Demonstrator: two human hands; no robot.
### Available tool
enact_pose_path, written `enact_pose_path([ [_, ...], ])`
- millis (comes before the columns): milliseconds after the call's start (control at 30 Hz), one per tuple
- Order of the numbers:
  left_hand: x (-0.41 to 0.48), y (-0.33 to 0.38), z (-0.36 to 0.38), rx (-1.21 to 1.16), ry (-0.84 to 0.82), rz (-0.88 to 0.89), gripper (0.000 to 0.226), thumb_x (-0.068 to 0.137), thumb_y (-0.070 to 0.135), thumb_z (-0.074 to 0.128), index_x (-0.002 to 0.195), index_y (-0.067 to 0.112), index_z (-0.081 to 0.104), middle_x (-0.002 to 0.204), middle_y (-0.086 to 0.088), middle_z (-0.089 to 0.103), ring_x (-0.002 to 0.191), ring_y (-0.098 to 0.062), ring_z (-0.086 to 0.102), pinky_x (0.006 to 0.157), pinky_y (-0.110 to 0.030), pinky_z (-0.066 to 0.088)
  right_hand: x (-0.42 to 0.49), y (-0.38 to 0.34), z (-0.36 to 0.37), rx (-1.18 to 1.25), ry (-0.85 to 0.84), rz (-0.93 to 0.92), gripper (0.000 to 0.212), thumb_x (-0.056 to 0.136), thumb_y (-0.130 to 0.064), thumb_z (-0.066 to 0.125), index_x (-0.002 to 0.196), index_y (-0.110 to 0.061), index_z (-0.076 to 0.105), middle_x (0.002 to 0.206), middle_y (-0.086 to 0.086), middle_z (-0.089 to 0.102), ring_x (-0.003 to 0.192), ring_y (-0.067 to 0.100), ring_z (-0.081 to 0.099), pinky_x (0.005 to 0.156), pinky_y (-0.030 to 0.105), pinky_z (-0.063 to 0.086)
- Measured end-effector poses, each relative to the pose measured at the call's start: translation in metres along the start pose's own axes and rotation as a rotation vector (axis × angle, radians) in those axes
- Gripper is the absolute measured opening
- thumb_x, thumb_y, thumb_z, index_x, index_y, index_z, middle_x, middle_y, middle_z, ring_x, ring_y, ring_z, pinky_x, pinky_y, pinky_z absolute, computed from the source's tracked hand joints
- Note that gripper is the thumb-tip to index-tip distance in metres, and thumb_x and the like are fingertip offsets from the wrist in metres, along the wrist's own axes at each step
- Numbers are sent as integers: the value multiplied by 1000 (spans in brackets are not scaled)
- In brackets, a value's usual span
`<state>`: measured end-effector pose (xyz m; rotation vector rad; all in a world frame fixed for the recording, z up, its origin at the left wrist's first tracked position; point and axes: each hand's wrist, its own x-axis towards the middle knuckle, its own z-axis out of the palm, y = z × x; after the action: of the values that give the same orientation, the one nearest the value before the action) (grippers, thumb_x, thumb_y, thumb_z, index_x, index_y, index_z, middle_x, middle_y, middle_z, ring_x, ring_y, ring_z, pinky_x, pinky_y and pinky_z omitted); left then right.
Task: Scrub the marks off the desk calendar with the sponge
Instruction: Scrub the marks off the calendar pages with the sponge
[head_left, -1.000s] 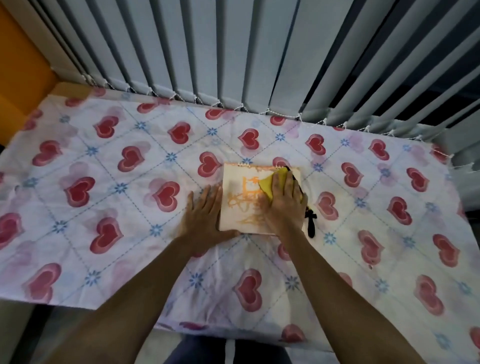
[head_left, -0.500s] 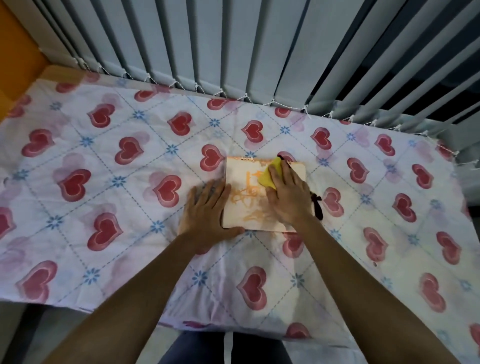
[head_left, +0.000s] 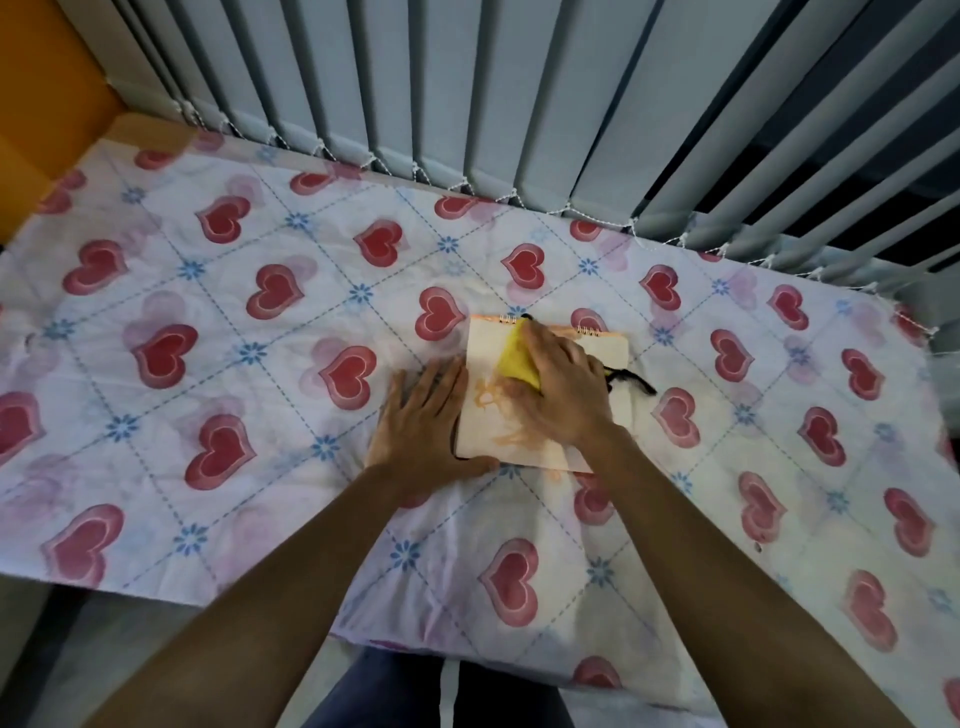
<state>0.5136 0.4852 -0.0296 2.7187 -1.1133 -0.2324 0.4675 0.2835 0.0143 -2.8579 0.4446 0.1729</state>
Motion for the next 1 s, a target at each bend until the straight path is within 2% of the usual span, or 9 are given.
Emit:
enact_pose_path([
  [67,0,0,0,-7,4,1,113,64,89,33,145,10,30,152,-8,39,141,-27,34,114,-53,12,-5,-6,4,-55,-33,-96,69,91,-63,32,151,-34,11,159,-12,20,139,22,28,107,47,27],
  [200,-1,2,-2,-12,5,4,114,65,90,31,146,10,28,153,-7,37,142,-26,31,114,-52,12,-39,18,5,-45,-17,-327,60,93,-58,31,148,-35,27,154,-14,32,135,16,36,103,41,34],
  [267,-1,1,-3,13,-5,5,116,66,91,27,149,10,23,156,-6,32,144,-26,27,116,-49,5,-37,33,1,-10,-28,-315,56,94,-55,34,147,-36,29,153,-15,33,136,16,35,104,43,34],
  [433,0,1,-5,36,-7,9,117,65,91,23,152,12,16,161,-3,18,149,-23,14,119,-47,-3,-2,6,2,11,22,-88,55,96,-52,38,148,-38,25,157,-16,26,140,18,29,107,43,25],
  [533,-1,3,-8,30,-4,11,117,64,90,30,152,13,17,160,-3,21,148,-23,17,119,-48,1,-8,-12,7,-40,-37,-234,56,95,-56,32,148,-40,23,157,-18,23,140,18,29,109,45,26],
  [667,-1,2,-9,5,-12,14,118,64,91,28,150,11,20,159,-5,25,147,-25,21,118,-46,-2,-39,14,7,-57,-39,-490,54,94,-51,35,145,-35,34,151,-14,37,132,19,42,101,43,37],
  [733,-1,1,-7,1,-23,9,119,64,92,25,150,10,20,158,-6,26,146,-25,22,117,-46,-3,-38,29,2,-38,-66,-452,53,94,-50,39,145,-37,33,151,-16,36,133,19,41,102,44,36],
  [867,1,0,-5,-6,-55,2,119,63,93,20,149,10,20,157,-6,28,146,-26,24,116,-47,0,-14,15,-1,-3,3,-185,53,95,-52,40,145,-40,31,154,-17,31,138,18,34,106,39,27],
  [1000,-1,2,-7,-18,-46,4,121,61,94,21,148,11,25,156,-6,32,144,-26,29,116,-50,9,-41,-6,10,-18,-46,-411,53,93,-53,39,143,-36,38,151,-14,38,135,21,40,104,39,30],
])
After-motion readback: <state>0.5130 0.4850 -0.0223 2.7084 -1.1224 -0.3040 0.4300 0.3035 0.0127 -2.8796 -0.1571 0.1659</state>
